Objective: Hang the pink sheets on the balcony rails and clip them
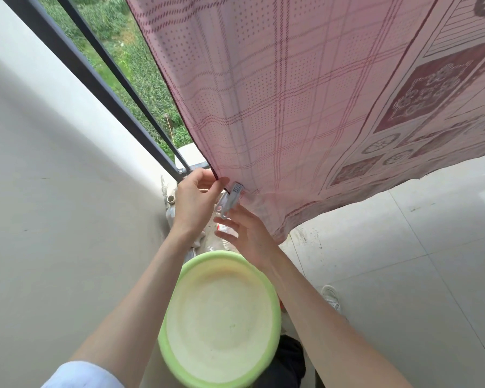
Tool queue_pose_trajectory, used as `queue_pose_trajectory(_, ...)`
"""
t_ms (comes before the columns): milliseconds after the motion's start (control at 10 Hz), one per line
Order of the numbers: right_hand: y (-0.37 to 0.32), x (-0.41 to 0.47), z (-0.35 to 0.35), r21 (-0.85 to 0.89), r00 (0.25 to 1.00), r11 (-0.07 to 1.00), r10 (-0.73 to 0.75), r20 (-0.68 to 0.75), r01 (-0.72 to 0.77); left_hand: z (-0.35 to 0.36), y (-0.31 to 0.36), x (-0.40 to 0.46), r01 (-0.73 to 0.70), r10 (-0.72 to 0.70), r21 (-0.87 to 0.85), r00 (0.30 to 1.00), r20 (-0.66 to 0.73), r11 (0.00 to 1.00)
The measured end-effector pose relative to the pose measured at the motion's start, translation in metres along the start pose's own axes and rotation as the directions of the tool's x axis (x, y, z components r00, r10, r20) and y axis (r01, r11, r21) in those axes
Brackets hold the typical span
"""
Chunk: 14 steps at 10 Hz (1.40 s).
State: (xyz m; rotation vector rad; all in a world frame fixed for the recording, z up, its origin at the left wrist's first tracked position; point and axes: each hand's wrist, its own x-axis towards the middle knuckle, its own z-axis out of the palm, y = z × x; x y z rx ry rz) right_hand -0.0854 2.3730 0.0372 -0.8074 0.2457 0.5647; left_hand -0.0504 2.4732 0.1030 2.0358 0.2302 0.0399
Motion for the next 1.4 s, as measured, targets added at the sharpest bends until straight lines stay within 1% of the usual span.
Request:
queue_pose_trajectory(100,-0.013,-0.012,-0.008,-0.230,0.992,0.971,0.035,-0.121,-0.063,0.003,-0.005,-0.008,0.006,-0.008,0.065,1.000,0.030,0.998)
queue_pose_trajectory(200,-0.041,-0.033,-0.018,-0.597,0.966,0.795,-0.055,-0.253,-0.111,0.007,-0.004,-0.022,0.020,-0.028,0.225,0.999,0.034,0.974)
queue_pose_trajectory(300,-0.080,-0.059,-0.030,-0.802,0.952,0.592,-0.194,-0.237,-0.079,0.011,0.009,-0.049,-0.044,0.078,0.401,0.995,-0.068,0.915)
queue_pose_trajectory(400,-0.122,-0.084,-0.042,-0.907,0.925,0.420,-0.337,-0.176,-0.020,0.014,0.035,-0.077,-0.166,0.221,0.445,0.972,-0.076,0.880)
queue_pose_trajectory(500,-0.169,-0.109,-0.042,-0.968,0.887,0.241,-0.459,-0.046,0.074,0.018,0.066,-0.089,-0.325,0.376,0.526,0.927,0.012,0.786)
queue_pose_trajectory(600,-0.220,-0.132,-0.028,-0.980,0.840,0.105,-0.535,0.088,0.169,0.021,0.113,-0.082,-0.453,0.520,0.597,0.852,0.070,0.662)
queue_pose_trajectory(700,-0.274,-0.155,-0.002,-0.959,0.747,-0.058,-0.615,0.252,0.276,0.017,0.176,-0.073,-0.549,0.677,0.647,0.733,0.068,0.529)
queue_pose_trajectory(800,-0.325,-0.175,0.032,-0.890,0.541,-0.260,-0.719,0.437,0.374,0.004,0.244,-0.062,-0.599,0.833,0.706,0.553,0.022,0.379)
queue_pose_trajectory(900,-0.371,-0.191,0.063,-0.790,0.263,-0.471,-0.765,0.588,0.394,-0.017,0.307,-0.054,-0.571,0.915,0.768,0.400,-0.049,0.291)
queue_pose_trajectory(1000,-0.406,-0.197,0.088,-0.731,0.118,-0.615,-0.736,0.667,0.295,-0.034,0.352,-0.045,-0.506,0.937,0.824,0.341,-0.080,0.254)
queue_pose_trajectory(1100,-0.426,-0.195,0.099,-0.711,0.122,-0.663,-0.705,0.698,0.235,-0.042,0.368,-0.031,-0.423,0.900,0.859,0.427,-0.092,0.288)
queue_pose_trajectory(1200,-0.435,-0.184,0.092,-0.746,0.174,-0.640,-0.725,0.666,0.186,-0.042,0.361,-0.023,-0.343,0.872,0.903,0.486,-0.064,0.258)
queue_pose_trajectory(1300,-0.431,-0.179,0.086,-0.732,0.176,-0.662,-0.711,0.681,0.161,-0.044,0.357,-0.024,-0.309,0.883,0.928,0.467,-0.042,0.208)
queue_pose_trajectory(1400,-0.437,-0.194,0.092,-0.758,0.198,-0.548,-0.748,0.634,0.354,-0.042,0.357,-0.022,-0.306,0.891,0.924,0.449,-0.073,0.230)
